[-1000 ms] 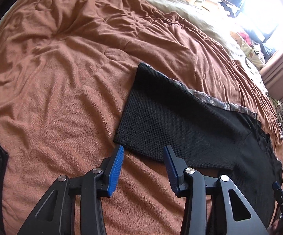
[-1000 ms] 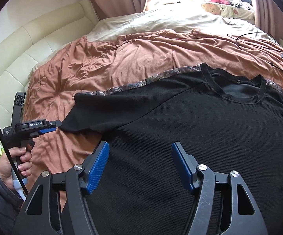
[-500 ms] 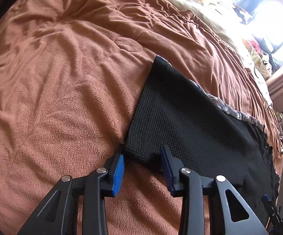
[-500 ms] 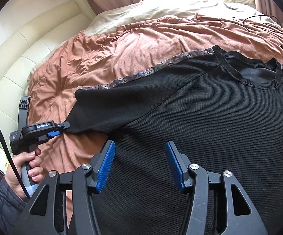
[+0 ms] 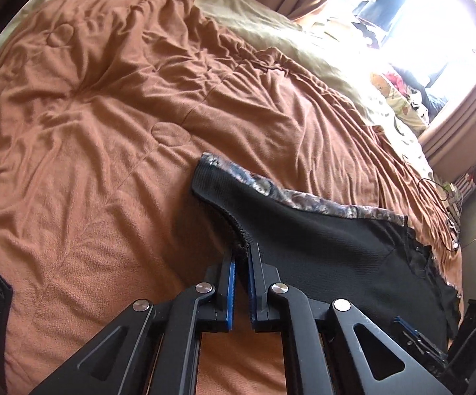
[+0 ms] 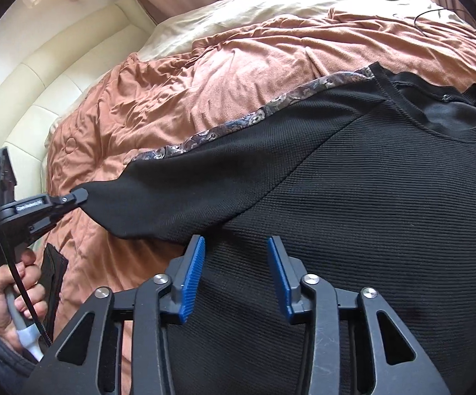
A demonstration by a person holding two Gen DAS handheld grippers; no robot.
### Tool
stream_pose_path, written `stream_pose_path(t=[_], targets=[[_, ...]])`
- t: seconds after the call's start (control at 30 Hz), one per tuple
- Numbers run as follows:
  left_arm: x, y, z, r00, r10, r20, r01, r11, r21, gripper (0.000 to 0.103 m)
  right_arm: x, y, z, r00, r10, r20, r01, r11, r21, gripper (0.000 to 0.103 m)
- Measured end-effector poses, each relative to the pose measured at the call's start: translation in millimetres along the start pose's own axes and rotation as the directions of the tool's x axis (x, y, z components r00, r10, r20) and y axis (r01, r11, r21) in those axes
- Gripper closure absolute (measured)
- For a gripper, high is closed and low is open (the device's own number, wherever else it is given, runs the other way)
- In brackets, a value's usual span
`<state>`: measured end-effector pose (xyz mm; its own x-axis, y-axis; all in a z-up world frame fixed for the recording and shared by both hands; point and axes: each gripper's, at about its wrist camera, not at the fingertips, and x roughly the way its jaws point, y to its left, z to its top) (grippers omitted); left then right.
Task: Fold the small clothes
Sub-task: 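Close the left gripper on the T-shirt sleeve and side edge, then lift the gripped side and fold it over onto the shirt body with the left gripper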
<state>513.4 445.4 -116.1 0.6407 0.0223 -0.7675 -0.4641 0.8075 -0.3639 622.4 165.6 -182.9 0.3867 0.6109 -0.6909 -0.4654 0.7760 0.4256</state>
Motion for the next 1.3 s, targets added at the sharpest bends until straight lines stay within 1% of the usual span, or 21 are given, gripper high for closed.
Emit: stream_pose_path(t=[0.07,0.27,0.4,0.47,0.57,0.63,0.7,0.73,0.8,0.87,0.9,1.0,1.13,1.3], targets=[[-6.6,-11.4,6.2,1.000,-0.008,0.019,0.007,1.000,0.020,0.097,9.6,-0.4,2.0,1.000,0.014,-0.012,-0.014,1.000,0.024,0.079],[-28.1,-38.5,22.1,0.997,-0.046,0.061,0.042,0.997,0.060,0.097,36.9,-5.1,3.2,0.998,0.050,-0.049,-0.045,0.993,0.105,0.091],[-39.6,-56.6,28.0,0.993,-0.096,0.074,0.090,0.993,0.077,0.097,58.6,-6.5,4.9,0.991,0.088,-0.098,-0.074,0.987,0.141,0.091],[-44.4,-66.5,28.4,0.989,-0.128,0.078,0.121,0.989,0.087,0.097,61.8,-7.3,8.5,0.988,0.113,-0.108,-0.097,0.986,0.139,0.091],[-49.0,-82.3,25.2,0.983,-0.167,0.075,0.160,0.982,0.099,0.097,52.6,-13.9,12.6,0.983,0.147,-0.107,-0.132,0.982,0.138,0.091],[-51.2,-93.8,22.2,0.978,-0.199,0.067,0.191,0.975,0.113,0.097,40.8,-19.8,12.0,0.985,0.142,-0.093,-0.130,0.983,0.130,0.091],[-52.7,-104.3,18.3,0.973,-0.223,0.060,0.214,0.969,0.124,0.097,28.1,-25.6,11.9,0.985,0.156,-0.078,-0.145,0.981,0.127,0.091],[-53.1,-109.2,16.6,0.971,-0.233,0.055,0.225,0.966,0.126,0.097,21.8,-28.9,12.5,0.985,0.155,-0.070,-0.145,0.981,0.126,0.089],[-54.9,-118.9,11.5,0.965,-0.256,0.045,0.249,0.960,0.129,0.097,7.8,-35.6,14.4,0.991,0.127,-0.047,-0.121,0.986,0.118,0.079],[-56.9,-127.3,6.5,0.961,-0.272,0.036,0.265,0.954,0.137,0.097,-6.9,-38.6,12.7,0.996,0.091,-0.016,-0.089,0.990,0.112,0.050],[-58.7,-132.1,3.3,0.959,-0.281,0.032,0.274,0.951,0.141,0.097,-14.0,-42.1,12.4,0.997,0.082,0.001,-0.082,0.990,0.115,0.046],[-64.4,-142.2,-5.6,0.954,-0.299,0.019,0.293,0.944,0.152,0.097,-27.4,-49.3,9.0,0.997,0.076,0.006,-0.076,0.989,0.126,0.045],[-73.2,-149.4,-20.1,0.952,-0.305,0.003,0.300,0.939,0.167,0.097,-40.5,-58.7,6.1,0.998,0.062,0.005,-0.063,0.988,0.143,0.045],[-77.9,-153.9,-40.9,0.945,-0.325,-0.033,0.326,0.931,0.163,0.097,-69.9,-69.4,1.0,0.998,0.055,0.021,-0.057,0.985,0.161,0.045]])
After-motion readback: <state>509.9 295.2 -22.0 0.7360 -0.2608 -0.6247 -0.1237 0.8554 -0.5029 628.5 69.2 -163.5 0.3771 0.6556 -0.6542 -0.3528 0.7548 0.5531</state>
